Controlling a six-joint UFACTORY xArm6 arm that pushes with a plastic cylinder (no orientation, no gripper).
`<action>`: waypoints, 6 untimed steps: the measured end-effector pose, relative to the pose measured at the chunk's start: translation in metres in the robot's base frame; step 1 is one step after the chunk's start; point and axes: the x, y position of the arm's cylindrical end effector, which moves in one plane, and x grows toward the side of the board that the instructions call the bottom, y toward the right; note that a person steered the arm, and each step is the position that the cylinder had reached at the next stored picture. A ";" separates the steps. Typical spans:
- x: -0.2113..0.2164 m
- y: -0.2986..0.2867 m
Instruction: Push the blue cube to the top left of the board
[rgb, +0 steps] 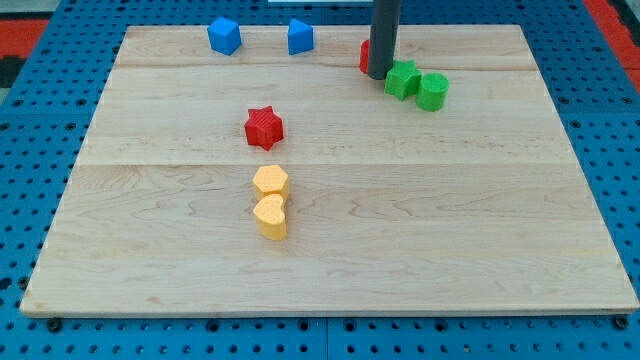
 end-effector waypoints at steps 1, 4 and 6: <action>-0.005 -0.008; -0.048 0.029; -0.045 -0.034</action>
